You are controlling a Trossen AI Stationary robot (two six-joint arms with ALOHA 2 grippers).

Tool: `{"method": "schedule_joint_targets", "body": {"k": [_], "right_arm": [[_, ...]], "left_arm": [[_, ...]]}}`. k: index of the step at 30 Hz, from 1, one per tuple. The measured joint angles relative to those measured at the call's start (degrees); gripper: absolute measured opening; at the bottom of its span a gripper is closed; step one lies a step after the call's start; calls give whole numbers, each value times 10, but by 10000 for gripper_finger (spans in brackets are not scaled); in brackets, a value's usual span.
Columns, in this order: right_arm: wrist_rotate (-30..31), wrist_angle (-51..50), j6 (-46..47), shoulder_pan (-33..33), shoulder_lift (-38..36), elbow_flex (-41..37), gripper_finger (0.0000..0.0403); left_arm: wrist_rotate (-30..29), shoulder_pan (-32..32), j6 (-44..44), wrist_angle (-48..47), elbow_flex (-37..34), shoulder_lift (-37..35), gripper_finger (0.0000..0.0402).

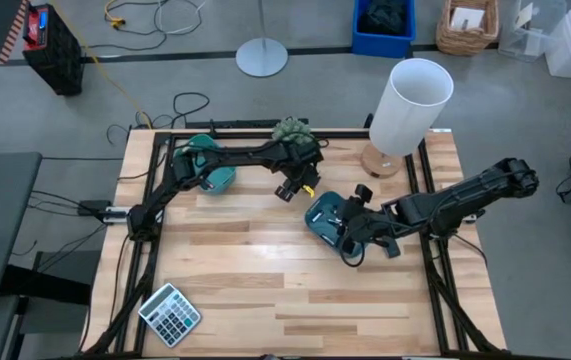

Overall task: Sort batteries
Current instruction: Put the silver battery into the blue bin

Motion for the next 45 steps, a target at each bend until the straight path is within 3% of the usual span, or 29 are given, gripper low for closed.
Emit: {"method": "schedule_joint_targets", "body": {"k": [4,27,35,45], "right_arm": [[0,0,-2,-1,0,0,224],[-1,-4,0,-1,0,-1,224],[-2,-9,0,-1,0,-1,224],[-2,-15,0,5,0,-1,224]], "left_arm": [[28,-3,3,-2,0,1,191],[12,-14,10,19,1,26,193],[34,-12,-39,-39,60,29,193],[94,-15,-146,-229,95,23,193]]}}
